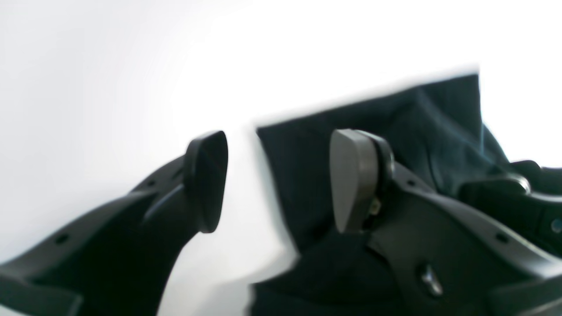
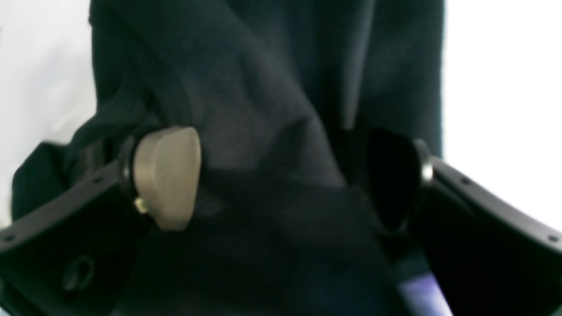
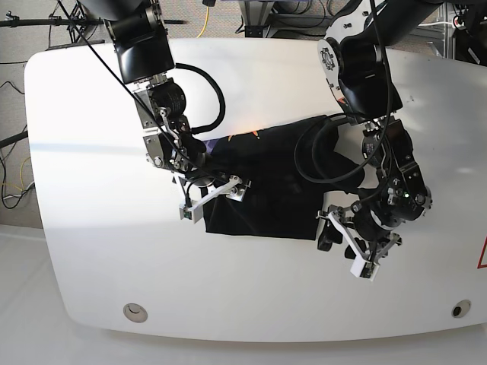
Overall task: Fold the T-shirt properly
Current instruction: 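Lower both grippers onto the shirt's edges and grasp the fabric, then pull the shirt edges apart with both grippers to straighten the bundle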
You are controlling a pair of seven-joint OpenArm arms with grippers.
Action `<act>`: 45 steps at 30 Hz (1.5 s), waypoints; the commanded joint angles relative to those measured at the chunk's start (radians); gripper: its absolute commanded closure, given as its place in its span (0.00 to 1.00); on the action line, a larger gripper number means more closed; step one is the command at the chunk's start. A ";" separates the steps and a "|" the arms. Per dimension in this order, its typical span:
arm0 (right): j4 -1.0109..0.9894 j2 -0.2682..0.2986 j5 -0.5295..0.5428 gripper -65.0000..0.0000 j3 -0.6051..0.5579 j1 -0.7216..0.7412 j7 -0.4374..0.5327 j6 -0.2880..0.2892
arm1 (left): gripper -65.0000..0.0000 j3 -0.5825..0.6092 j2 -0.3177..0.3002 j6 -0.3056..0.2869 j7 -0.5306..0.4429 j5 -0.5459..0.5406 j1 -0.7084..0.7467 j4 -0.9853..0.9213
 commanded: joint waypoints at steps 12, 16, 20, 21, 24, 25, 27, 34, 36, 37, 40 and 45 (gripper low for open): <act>0.039 -0.007 0.009 0.11 0.000 0.174 -0.059 0.018 | 0.47 -0.032 -0.003 -0.001 0.183 -0.017 0.010 0.263; 0.005 -0.007 0.009 0.11 -0.033 0.225 -0.085 0.019 | 0.47 -0.092 -0.001 -0.001 0.235 -0.018 0.048 0.286; -0.058 -0.007 0.009 0.11 -0.090 0.274 -0.089 0.019 | 0.47 -0.164 0.000 -0.001 0.273 -0.032 0.070 0.286; -0.073 -0.007 0.009 0.11 -0.103 0.283 -0.089 0.019 | 0.47 -0.186 0.000 -0.001 0.281 -0.044 0.077 0.285; -0.109 -0.007 0.009 0.11 -0.132 0.300 -0.089 0.021 | 0.47 -0.230 -0.003 -0.001 0.304 -0.096 0.094 0.283; -0.115 -0.007 0.009 0.11 -0.139 0.303 -0.089 0.021 | 0.47 -0.238 -0.003 -0.001 0.312 -0.110 0.096 0.283; -0.130 -0.007 0.009 0.11 -0.159 0.316 -0.089 0.021 | 0.47 -0.250 -0.003 -0.001 0.329 -0.153 0.102 0.283; -0.136 -0.015 0.009 0.11 -0.190 0.329 -0.089 0.021 | 0.47 -0.256 -0.031 -0.001 0.330 -0.290 0.131 0.282; -0.136 -0.024 0.009 0.11 -0.198 0.332 -0.089 0.021 | 0.47 -0.256 -0.037 -0.001 0.330 -0.330 0.142 0.279; -0.138 -0.024 0.009 0.11 -0.201 0.332 -0.089 0.021 | 0.47 -0.256 -0.037 -0.001 0.330 -0.345 0.149 0.279; -0.141 -0.024 0.009 0.11 -0.204 0.334 -0.089 0.021 | 0.47 -0.256 -0.035 -0.001 0.330 -0.400 0.177 0.279; -0.182 -0.027 0.009 0.11 -0.204 0.348 -0.089 0.034 | 0.47 -0.255 -0.034 -0.001 0.330 -0.471 0.215 0.279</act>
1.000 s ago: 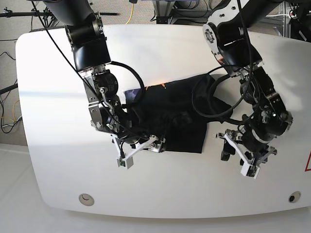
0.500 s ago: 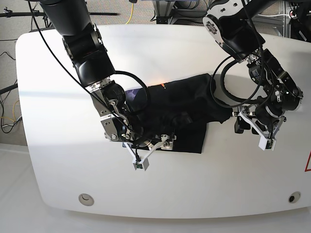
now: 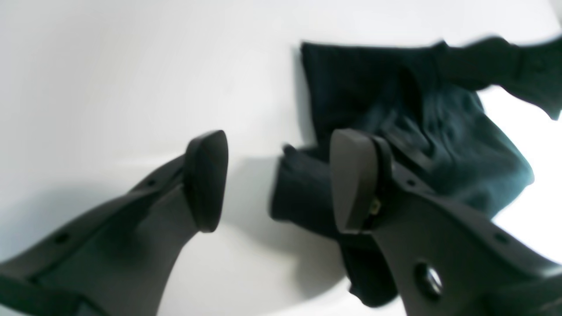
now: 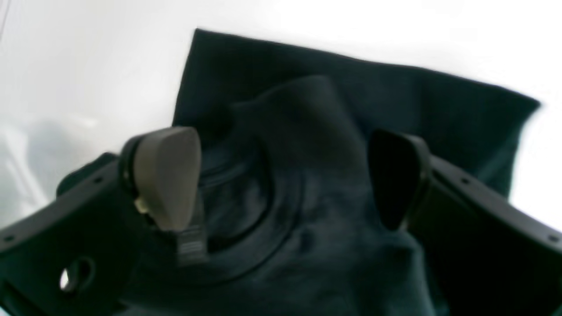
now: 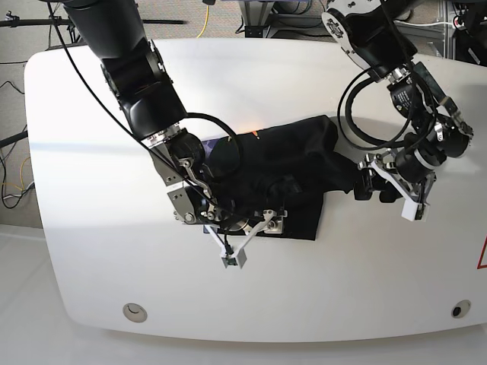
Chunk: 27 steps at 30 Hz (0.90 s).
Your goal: Fold the T-shirt properly
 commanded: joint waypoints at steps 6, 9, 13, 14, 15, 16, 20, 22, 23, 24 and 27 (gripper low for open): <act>-0.042 0.007 0.001 0.11 0.008 0.048 0.016 0.046 | 0.47 0.006 -0.002 -0.001 -0.021 -0.085 0.036 0.014; -0.042 0.014 0.001 0.11 0.009 0.049 0.016 0.046 | 0.47 0.006 -0.002 -0.001 -0.021 -0.088 0.053 0.014; -0.042 0.014 0.001 0.11 0.009 0.064 0.016 0.046 | 0.47 0.006 -0.002 -0.001 -0.021 -0.087 0.070 0.014; -0.042 0.017 0.001 0.11 0.009 0.066 0.016 0.046 | 0.47 0.006 -0.003 -0.001 -0.021 -0.087 0.076 0.014; -0.042 0.021 0.001 0.11 0.009 0.066 0.016 0.046 | 0.47 0.006 -0.003 -0.001 -0.021 -0.087 0.081 0.014; -0.042 0.024 0.001 0.11 0.009 0.068 0.016 0.046 | 0.47 0.006 -0.003 -0.001 -0.021 -0.087 0.084 0.014; -0.042 0.026 0.001 0.11 0.009 0.069 0.016 0.046 | 0.47 0.002 -0.005 -0.001 -0.023 -0.087 0.092 0.014; -0.042 0.027 0.001 0.11 0.009 0.069 0.016 0.046 | 0.47 0.001 -0.006 -0.001 -0.023 -0.087 0.098 0.014; -0.042 0.027 0.001 0.11 0.009 0.069 0.016 0.046 | 0.47 0.001 -0.006 -0.001 -0.023 -0.087 0.099 0.014; -0.042 0.027 0.001 0.11 0.009 0.069 0.016 0.046 | 0.47 0.001 -0.006 -0.001 -0.023 -0.087 0.101 0.014; -0.042 0.029 0.001 0.11 0.009 0.066 0.016 0.046 | 0.47 -0.001 -0.006 -0.001 -0.023 -0.087 0.104 0.013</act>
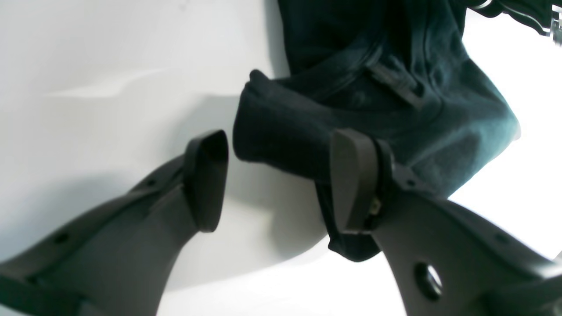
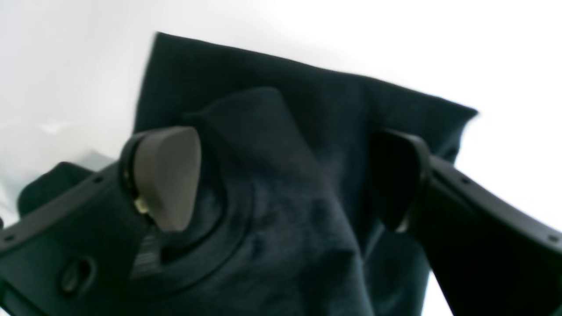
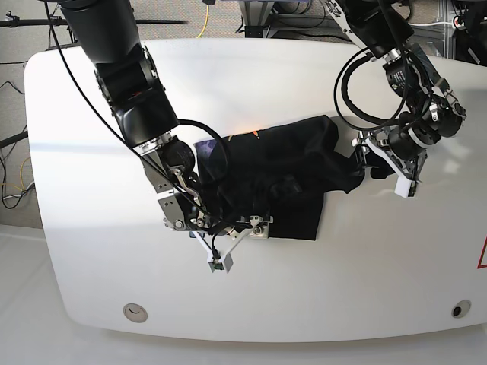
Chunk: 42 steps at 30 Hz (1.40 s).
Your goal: Fold the T-shirt properly
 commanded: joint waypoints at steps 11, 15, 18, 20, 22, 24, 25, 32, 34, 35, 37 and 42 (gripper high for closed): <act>0.016 0.001 0.006 0.11 0.004 0.030 0.017 0.009 | 0.47 -0.030 -0.043 -0.001 -0.025 -0.025 -0.001 -0.030; 0.016 0.001 0.006 0.11 0.004 0.030 0.016 0.009 | 0.47 -0.059 -0.049 -0.001 -0.036 -0.026 -0.024 -0.125; 0.016 0.001 0.006 0.11 0.004 0.030 0.016 0.009 | 0.47 -0.067 -0.076 -0.001 -0.048 -0.026 -0.053 -0.192; 0.016 -0.001 0.006 0.11 0.004 0.030 0.016 0.009 | 0.47 -0.067 -0.089 -0.001 -0.053 -0.026 -0.064 -0.228; 0.016 -0.001 0.006 0.11 0.004 0.029 0.016 0.009 | 0.47 -0.067 -0.096 -0.001 -0.053 -0.028 -0.075 -0.258; 0.016 -0.002 0.006 0.11 0.004 0.029 0.016 0.009 | 0.47 -0.064 -0.095 -0.001 -0.053 -0.028 -0.083 -0.278; 0.016 -0.002 0.006 0.11 0.004 0.029 0.016 0.009 | 0.47 -0.064 -0.095 -0.001 -0.053 -0.028 -0.089 -0.280; 0.016 -0.004 0.006 0.11 0.002 0.029 0.014 0.009 | 0.47 -0.059 -0.087 -0.001 -0.048 -0.037 -0.106 -0.278; 0.016 -0.004 0.007 0.11 0.002 0.029 0.014 0.009 | 0.47 -0.052 -0.087 -0.001 -0.048 -0.055 -0.112 -0.278; 0.016 -0.004 0.007 0.11 0.001 0.029 0.014 0.009 | 0.47 -0.044 -0.087 -0.001 -0.048 -0.065 -0.113 -0.278; 0.016 -0.004 0.007 0.11 -0.009 0.029 0.014 0.009 | 0.47 -0.029 -0.087 -0.001 -0.048 -0.085 -0.112 -0.278; 0.016 -0.002 0.007 0.11 -0.033 0.030 0.014 0.009 | 0.47 -0.001 -0.089 -0.001 -0.048 -0.117 -0.112 -0.278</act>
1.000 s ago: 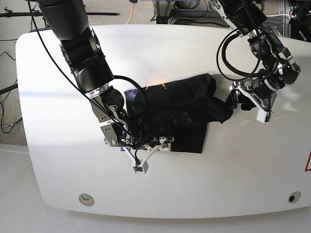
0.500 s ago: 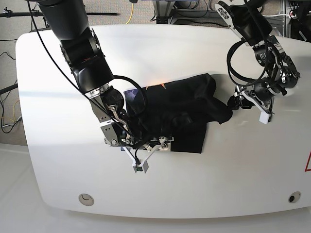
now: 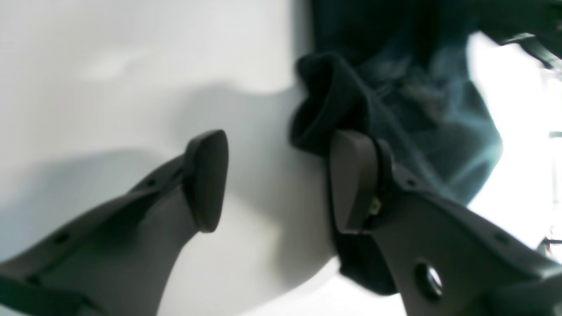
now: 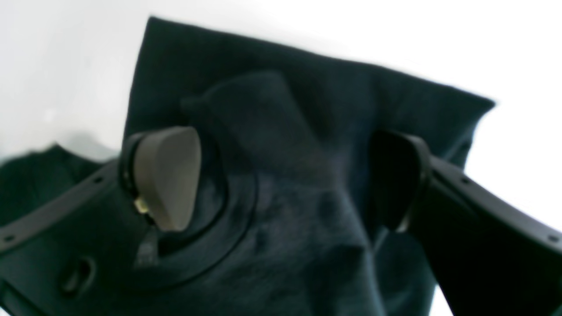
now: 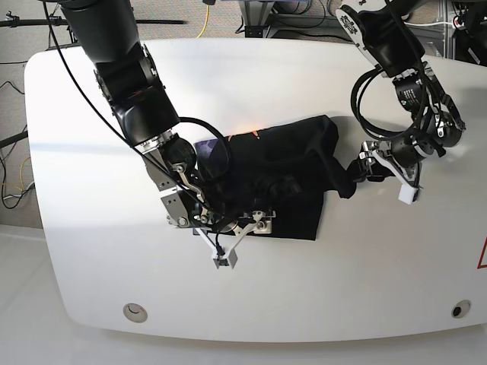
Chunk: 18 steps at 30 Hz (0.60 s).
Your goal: Fold the T-shirt properly
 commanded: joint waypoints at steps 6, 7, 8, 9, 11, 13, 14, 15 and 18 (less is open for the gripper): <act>0.016 -0.002 0.007 0.11 0.002 0.035 0.016 0.004 | 0.47 0.040 -0.006 -0.004 -0.013 -0.032 -0.021 0.011; 0.016 -0.002 0.007 0.11 0.002 0.035 0.016 0.004 | 0.47 0.041 -0.006 -0.004 -0.013 -0.032 -0.021 0.011; 0.016 -0.002 0.007 0.11 0.002 0.035 0.016 0.004 | 0.47 0.046 -0.006 -0.004 -0.013 -0.031 -0.021 0.011; 0.016 -0.003 0.007 0.11 0.002 0.035 0.016 0.004 | 0.47 0.046 -0.006 -0.004 -0.013 -0.031 -0.021 0.011; 0.016 -0.003 0.007 0.11 0.002 0.035 0.016 0.004 | 0.47 0.044 -0.006 -0.004 -0.013 -0.029 -0.019 0.011; 0.016 -0.002 0.007 0.11 0.002 0.035 0.016 0.004 | 0.47 0.044 -0.006 -0.004 -0.013 -0.029 -0.019 0.011; 0.016 -0.002 0.007 0.11 0.002 0.035 0.016 0.004 | 0.47 0.044 -0.006 -0.004 -0.013 -0.029 -0.019 0.011; 0.016 0.000 0.007 0.11 0.002 0.035 0.016 0.004 | 0.47 0.044 -0.006 -0.004 -0.013 -0.029 -0.018 0.011; 0.016 0.001 0.007 0.11 0.002 0.035 0.016 0.004 | 0.47 0.044 -0.006 -0.004 -0.010 -0.032 -0.018 0.011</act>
